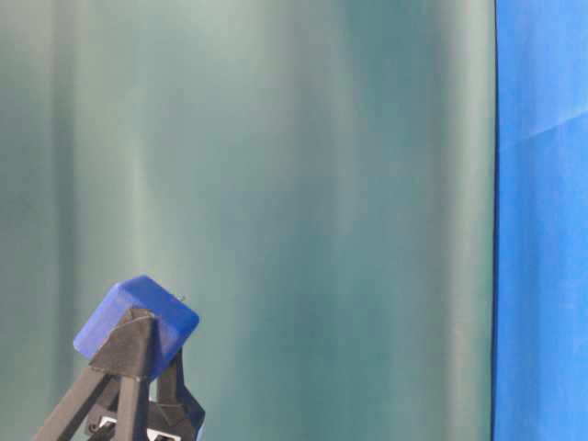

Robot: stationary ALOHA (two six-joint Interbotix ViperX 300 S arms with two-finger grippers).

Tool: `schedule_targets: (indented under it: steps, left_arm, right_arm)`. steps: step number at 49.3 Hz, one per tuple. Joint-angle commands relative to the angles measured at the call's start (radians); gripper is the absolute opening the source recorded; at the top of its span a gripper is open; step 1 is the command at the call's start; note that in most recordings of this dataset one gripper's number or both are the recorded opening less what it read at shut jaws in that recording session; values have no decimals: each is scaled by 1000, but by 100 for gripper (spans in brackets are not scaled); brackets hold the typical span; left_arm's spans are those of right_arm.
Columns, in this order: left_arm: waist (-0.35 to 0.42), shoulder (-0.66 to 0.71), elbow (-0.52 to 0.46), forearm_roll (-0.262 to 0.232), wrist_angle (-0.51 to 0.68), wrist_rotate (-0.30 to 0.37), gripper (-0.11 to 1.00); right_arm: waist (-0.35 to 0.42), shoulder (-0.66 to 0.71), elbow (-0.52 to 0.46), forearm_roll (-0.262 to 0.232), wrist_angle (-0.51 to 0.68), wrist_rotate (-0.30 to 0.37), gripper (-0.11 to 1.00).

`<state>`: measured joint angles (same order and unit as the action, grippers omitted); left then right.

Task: Handover the blue block to the right arm after grasping it with the left arm, then place it in the designated position.
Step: 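Move the right gripper to the cube and close it on the cube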

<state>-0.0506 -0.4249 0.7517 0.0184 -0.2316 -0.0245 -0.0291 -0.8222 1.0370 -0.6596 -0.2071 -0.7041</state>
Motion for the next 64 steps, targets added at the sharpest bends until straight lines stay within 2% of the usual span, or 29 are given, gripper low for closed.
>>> schedule_targets:
  steps: [1, 14, 49, 64]
  left_arm:
    - [5, -12, -11, -2, -6, -2, 48]
    - [3, -12, -11, -2, -6, -2, 48]
    - [3, -11, -12, -2, -6, -2, 48]
    - [5, -12, -11, -2, -6, -2, 48]
  right_arm:
    - [-2, 20, -40, 2, -21, 3, 94]
    - [-2, 147, -133, 2, -41, 5, 94]
    - [6, 600, -526, 2, -80, 5, 94]
    - [8, 690, -630, 2, -75, 5, 94]
